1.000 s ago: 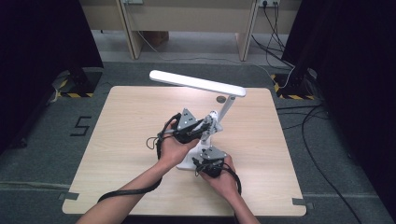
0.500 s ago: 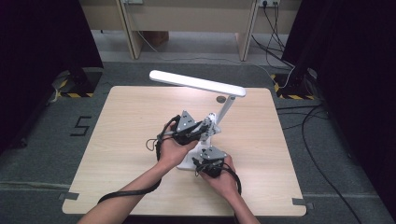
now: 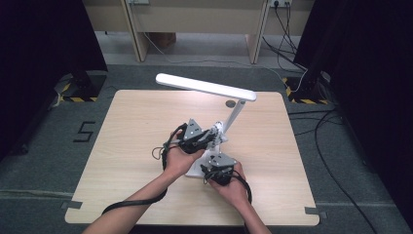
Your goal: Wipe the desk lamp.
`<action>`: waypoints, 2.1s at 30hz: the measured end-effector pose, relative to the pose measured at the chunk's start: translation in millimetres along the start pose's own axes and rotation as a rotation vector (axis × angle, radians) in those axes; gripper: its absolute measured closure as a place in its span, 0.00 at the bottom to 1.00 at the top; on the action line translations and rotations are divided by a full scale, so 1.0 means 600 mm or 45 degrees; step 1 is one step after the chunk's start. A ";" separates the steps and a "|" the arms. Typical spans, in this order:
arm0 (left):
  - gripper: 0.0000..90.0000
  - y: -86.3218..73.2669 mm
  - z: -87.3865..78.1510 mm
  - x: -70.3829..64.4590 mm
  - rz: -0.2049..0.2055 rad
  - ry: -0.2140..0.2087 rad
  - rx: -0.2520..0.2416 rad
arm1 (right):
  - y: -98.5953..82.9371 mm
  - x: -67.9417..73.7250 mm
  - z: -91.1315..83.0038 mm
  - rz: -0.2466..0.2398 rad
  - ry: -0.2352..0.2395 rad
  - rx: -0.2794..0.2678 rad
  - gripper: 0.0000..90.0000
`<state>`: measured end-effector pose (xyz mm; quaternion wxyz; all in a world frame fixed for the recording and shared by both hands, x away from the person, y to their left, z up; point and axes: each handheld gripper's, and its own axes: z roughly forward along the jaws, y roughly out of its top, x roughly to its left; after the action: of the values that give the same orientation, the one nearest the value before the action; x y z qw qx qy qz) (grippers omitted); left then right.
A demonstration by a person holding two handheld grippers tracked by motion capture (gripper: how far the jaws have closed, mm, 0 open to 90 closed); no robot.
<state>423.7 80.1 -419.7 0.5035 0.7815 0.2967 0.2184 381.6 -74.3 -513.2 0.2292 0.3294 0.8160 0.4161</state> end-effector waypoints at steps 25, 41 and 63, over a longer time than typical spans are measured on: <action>0.84 -0.053 0.020 0.018 -0.028 0.009 0.111 | 0.000 0.000 0.000 0.002 0.002 0.004 0.52; 0.84 -0.053 0.029 0.050 -0.033 0.051 0.149 | 0.000 0.000 0.000 0.000 0.003 0.001 0.52; 0.84 -0.060 0.055 0.070 -0.057 0.052 0.156 | -0.001 -0.001 0.000 -0.001 0.004 -0.003 0.52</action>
<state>466.9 98.6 -464.0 0.4534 0.7994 0.3370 0.2043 381.9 -74.9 -513.4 0.2284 0.3281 0.8160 0.4176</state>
